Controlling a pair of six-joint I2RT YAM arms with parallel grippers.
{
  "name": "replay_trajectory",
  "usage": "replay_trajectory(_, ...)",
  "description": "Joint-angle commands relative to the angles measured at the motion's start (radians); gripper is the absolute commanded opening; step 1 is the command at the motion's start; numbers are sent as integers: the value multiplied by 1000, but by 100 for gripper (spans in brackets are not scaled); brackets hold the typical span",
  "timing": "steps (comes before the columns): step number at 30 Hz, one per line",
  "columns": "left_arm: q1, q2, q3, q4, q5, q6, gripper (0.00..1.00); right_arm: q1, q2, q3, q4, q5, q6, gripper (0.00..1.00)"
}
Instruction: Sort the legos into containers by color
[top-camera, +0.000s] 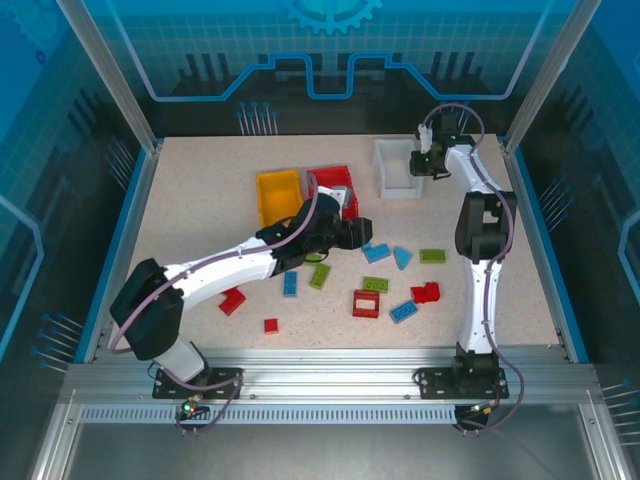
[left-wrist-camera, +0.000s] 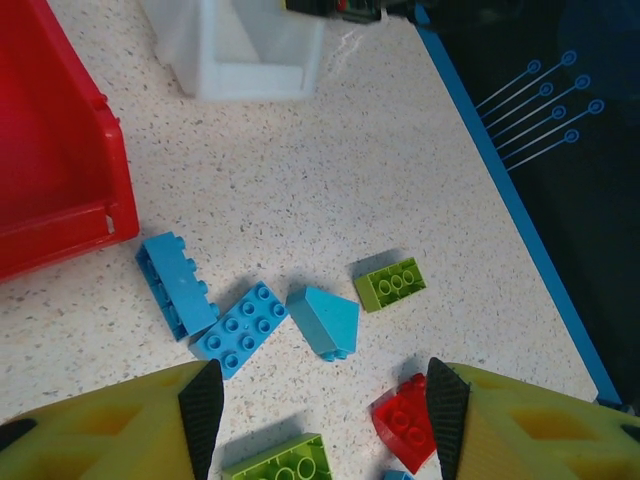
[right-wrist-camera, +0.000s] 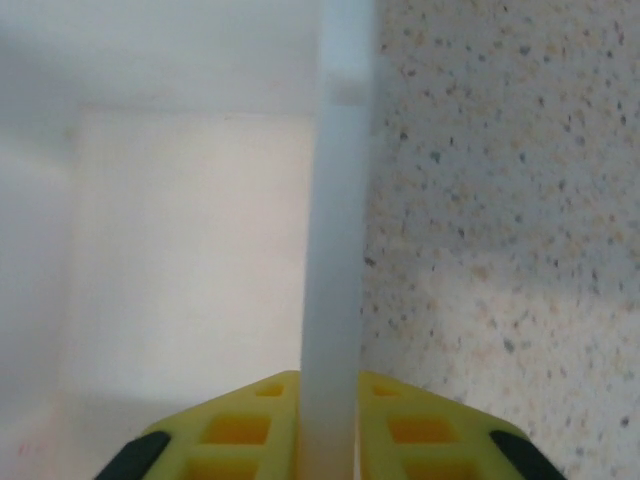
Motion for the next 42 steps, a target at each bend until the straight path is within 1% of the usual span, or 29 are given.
replay_trajectory(1, -7, -72, -33, -46, -63, 4, 60, 44, -114, -101, 25, 61, 24, 11)
replay_trajectory(5, -7, -143, -78, -76, -110, 9, 59, 95, -221, -248, 68, 129, 108, 2)
replay_trajectory(8, -8, -198, -113, -90, -131, 6, 59, 134, -294, -372, 122, 162, 139, 2)
replay_trajectory(14, -8, -301, -180, -121, -170, -19, 59, 193, -410, -548, 165, 191, 155, 1)
replay_trajectory(20, -9, -356, -212, -148, -193, -28, 59, 230, -546, -717, 189, 218, 225, 1)
replay_trajectory(23, -12, -372, -216, -160, -207, -30, 59, 243, -592, -766, 193, 230, 260, 1)
replay_trajectory(27, -14, -373, -212, -171, -197, -33, 59, 230, -589, -764, 197, 262, 290, 2)
replay_trajectory(31, -16, -350, -192, -201, -167, -44, 59, 193, -501, -662, 178, 231, 292, 2)
replay_trajectory(34, -20, -338, -191, -216, -147, -49, 59, 190, -437, -591, 168, 216, 268, 2)
replay_trajectory(37, -19, -337, -185, -250, -150, -56, 59, 194, -384, -532, 151, 193, 256, 4)
replay_trajectory(40, -20, -343, -177, -309, -171, -69, 59, 202, -349, -504, 138, 185, 257, 6)
replay_trajectory(42, -20, -356, -177, -351, -193, -84, 59, 206, -342, -503, 137, 183, 261, 11)
